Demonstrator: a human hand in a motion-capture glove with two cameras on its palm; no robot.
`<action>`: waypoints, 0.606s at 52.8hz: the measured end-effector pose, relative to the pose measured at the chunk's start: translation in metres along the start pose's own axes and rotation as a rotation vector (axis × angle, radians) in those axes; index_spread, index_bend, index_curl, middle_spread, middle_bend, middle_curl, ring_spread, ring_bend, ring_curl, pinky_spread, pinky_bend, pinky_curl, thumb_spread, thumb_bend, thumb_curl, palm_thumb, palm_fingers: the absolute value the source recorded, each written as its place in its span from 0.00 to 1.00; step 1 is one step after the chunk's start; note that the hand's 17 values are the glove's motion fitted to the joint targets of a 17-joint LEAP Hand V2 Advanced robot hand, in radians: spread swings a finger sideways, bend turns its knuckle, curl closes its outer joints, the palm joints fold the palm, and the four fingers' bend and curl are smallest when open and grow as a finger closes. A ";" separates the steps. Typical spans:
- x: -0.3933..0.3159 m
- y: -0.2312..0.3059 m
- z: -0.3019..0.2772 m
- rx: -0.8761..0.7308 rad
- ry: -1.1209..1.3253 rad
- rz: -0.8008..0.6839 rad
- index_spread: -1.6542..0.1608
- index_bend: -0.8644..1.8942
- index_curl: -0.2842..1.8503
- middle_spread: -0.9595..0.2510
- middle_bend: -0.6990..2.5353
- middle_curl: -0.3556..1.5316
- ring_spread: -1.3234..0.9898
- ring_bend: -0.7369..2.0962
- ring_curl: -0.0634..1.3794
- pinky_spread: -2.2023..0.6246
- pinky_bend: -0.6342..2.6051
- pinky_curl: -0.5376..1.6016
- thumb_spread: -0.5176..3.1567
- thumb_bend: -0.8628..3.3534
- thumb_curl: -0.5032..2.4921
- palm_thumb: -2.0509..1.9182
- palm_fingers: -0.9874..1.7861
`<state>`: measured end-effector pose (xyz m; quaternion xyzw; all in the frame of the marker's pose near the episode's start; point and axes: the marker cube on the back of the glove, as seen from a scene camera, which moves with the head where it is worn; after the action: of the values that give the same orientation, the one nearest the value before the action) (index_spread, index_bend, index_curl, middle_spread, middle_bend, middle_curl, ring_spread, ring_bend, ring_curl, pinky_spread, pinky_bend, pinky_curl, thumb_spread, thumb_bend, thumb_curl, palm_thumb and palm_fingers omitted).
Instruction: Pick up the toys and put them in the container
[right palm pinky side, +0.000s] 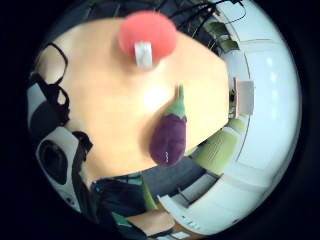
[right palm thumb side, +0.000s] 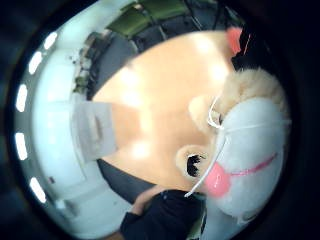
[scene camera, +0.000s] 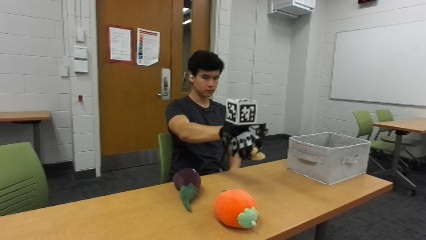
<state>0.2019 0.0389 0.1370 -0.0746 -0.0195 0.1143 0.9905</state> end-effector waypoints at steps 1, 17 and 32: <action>-0.006 -0.001 -0.010 0.012 -0.004 -0.006 0.69 0.35 0.44 0.46 0.43 0.46 0.39 0.65 0.37 0.62 0.48 0.44 0.36 0.25 0.36 0.68 0.73; -0.142 -0.004 -0.147 0.196 -0.044 -0.163 0.68 0.37 0.49 0.44 0.44 0.49 0.39 0.66 0.37 0.61 0.48 0.43 0.33 0.24 0.40 0.68 0.75; -0.313 0.027 -0.183 0.258 -0.056 -0.440 0.68 0.36 0.55 0.44 0.44 0.51 0.39 0.66 0.37 0.62 0.48 0.43 0.32 0.23 0.43 0.68 0.74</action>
<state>-0.0988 -0.0332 -0.0546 0.0618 -0.0478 -0.1003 0.9919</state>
